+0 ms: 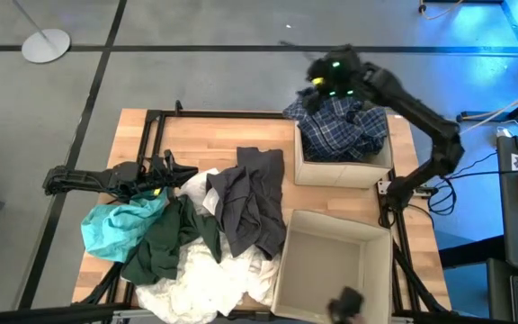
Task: Sort clothes
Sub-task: Put the blue checkered long sleeve shirt into the top laundry organizer
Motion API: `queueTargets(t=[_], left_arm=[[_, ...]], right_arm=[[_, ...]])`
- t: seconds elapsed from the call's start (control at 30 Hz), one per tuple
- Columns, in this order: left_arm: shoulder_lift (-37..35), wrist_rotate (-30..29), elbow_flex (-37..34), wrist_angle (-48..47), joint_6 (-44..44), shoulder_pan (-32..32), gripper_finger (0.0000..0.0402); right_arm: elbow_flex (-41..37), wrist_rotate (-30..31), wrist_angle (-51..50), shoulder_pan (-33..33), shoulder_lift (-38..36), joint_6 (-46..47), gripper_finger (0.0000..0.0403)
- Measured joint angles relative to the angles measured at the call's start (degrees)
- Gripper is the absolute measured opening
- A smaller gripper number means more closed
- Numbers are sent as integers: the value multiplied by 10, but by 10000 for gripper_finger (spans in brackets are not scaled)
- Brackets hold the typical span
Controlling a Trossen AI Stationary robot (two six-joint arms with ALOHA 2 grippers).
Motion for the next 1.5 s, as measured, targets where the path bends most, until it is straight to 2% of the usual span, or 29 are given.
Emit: queueTargets(t=[0.1, 0.27, 0.5, 0.67, 0.77, 1.0, 1.2, 1.37, 1.5], left_arm=[[0, 0, 0, 0, 0, 0, 29], [0, 0, 0, 0, 0, 0, 29], [0, 0, 0, 0, 5, 0, 29], [0, 0, 0, 0, 16, 0, 29], [0, 0, 0, 0, 16, 0, 29], [0, 0, 0, -1, 16, 0, 29], [0, 0, 0, -1, 16, 0, 29], [0, 0, 0, -1, 20, 0, 29], [0, 0, 0, -1, 17, 0, 29]], right_arm=[[-1, 21, 13, 26, 37, -32, 266], [-3, 97, -26, 49, 96, -88, 266], [-2, 92, -110, 50, 122, -91, 266], [-2, 131, -128, 50, 122, -95, 266], [2, 124, -134, 51, 122, -98, 266], [29, 39, -142, 51, 121, -102, 266], [25, 42, -193, 50, 129, -119, 266], [22, 127, -194, 52, 139, -121, 260], [22, 187, -197, 51, 141, -124, 230]])
